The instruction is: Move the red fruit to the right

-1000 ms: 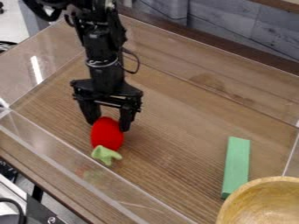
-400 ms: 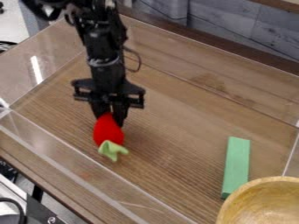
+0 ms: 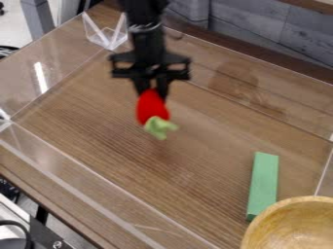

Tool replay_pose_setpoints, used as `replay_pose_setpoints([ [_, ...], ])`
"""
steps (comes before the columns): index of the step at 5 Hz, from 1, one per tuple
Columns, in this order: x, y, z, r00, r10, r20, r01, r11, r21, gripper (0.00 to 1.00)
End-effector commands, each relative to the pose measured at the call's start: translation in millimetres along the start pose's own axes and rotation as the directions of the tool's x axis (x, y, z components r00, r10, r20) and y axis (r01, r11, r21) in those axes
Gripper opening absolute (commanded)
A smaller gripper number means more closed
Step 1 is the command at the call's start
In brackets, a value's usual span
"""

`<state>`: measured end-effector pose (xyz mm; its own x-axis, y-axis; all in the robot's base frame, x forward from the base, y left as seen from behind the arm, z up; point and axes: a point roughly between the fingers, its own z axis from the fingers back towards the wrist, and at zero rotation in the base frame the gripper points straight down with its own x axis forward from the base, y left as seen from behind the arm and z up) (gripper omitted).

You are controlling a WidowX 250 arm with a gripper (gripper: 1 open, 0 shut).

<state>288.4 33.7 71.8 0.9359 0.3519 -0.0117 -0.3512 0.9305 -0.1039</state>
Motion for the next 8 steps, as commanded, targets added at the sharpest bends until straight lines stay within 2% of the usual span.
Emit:
replay_pose_setpoints([
  [1, 11.1, -33, 14.9, 0.999, -0.006, 0.048, 0.008, 1.0, -0.025, 0.0],
  [2, 9.7, -64, 10.7, 0.999, -0.028, 0.046, 0.03, 0.999, -0.032, 0.0],
  [4, -1.5, -96, -7.7, 0.998, -0.045, 0.047, 0.047, 0.998, -0.033, 0.0],
  [6, 10.7, -107, -30.6, 0.996, -0.05, 0.075, 0.053, 0.998, -0.036, 0.0],
  [7, 16.8, -113, -37.5, 0.996, -0.008, 0.084, 0.011, 0.999, -0.036, 0.0],
  [8, 18.9, -117, -42.2, 0.996, 0.035, 0.085, -0.032, 0.999, -0.033, 1.0],
])
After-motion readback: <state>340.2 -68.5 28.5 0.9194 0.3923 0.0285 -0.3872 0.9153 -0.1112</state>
